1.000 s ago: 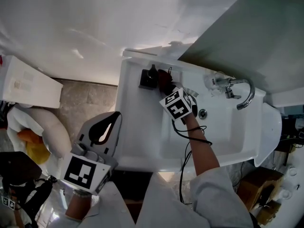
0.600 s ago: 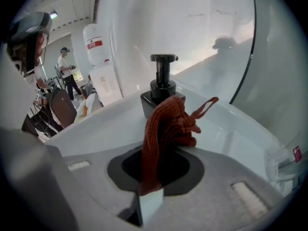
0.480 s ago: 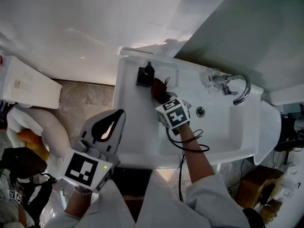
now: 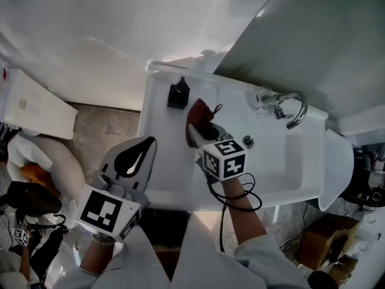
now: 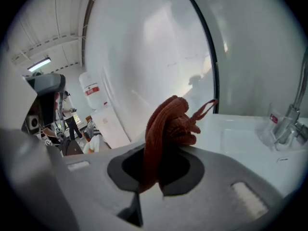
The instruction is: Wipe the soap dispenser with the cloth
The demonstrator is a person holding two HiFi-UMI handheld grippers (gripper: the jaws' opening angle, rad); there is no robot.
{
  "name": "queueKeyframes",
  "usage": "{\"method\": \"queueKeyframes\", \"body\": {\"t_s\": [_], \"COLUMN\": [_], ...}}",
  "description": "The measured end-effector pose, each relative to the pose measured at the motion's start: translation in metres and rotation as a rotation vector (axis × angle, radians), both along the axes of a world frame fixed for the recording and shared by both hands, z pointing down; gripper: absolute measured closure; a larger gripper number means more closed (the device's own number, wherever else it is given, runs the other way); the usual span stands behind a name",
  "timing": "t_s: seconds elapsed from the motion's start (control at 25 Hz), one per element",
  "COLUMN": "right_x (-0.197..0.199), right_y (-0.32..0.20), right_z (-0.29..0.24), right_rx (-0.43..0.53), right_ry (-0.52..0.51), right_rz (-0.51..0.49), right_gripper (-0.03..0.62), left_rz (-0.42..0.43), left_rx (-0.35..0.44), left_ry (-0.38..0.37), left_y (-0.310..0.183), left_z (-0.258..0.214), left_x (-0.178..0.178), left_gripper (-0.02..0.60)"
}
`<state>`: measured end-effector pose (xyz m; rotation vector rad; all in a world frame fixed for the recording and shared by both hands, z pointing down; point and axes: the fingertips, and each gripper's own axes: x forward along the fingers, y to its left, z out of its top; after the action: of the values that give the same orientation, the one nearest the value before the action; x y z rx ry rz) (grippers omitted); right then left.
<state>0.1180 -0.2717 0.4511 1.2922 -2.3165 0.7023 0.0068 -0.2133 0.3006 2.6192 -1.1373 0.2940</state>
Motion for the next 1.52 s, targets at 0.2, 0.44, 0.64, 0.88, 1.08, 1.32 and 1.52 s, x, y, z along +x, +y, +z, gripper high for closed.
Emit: {"method": "queueKeyframes", "body": {"t_s": [0.2,0.44,0.64,0.88,1.08,1.32,1.52], "right_x": [0.016,0.033,0.039,0.04,0.04,0.039,0.031], "right_y": [0.026,0.066,0.101,0.135,0.152,0.161,0.162], "right_z": [-0.051,-0.095,-0.121,-0.148,-0.155,-0.148,-0.151], "right_rx": [0.115,0.214,0.283,0.369,0.38,0.361,0.359], "right_ry": [-0.04,-0.067,-0.07,-0.036,-0.045,-0.05,-0.043], "right_rz": [0.077,0.128,0.118,0.079,0.076,0.098,0.108], "right_gripper": [0.539,0.539,0.539,0.539,0.539,0.539,0.539], "left_rz": [-0.002,-0.024,-0.034,-0.058,-0.091,-0.067,-0.045], "left_rx": [0.028,0.044,0.071,0.094,0.081,0.093,0.112], "left_ry": [0.02,0.029,0.007,-0.028,-0.027,-0.012,0.008], "left_y": [0.015,0.033,0.051,0.078,0.089,0.09,0.093], "left_z": [-0.008,-0.017,-0.021,-0.025,-0.026,-0.029,-0.038], "left_x": [0.007,0.019,0.03,0.035,0.029,0.032,0.03], "left_gripper": [0.577,0.577,0.577,0.577,0.577,0.577,0.577]}}
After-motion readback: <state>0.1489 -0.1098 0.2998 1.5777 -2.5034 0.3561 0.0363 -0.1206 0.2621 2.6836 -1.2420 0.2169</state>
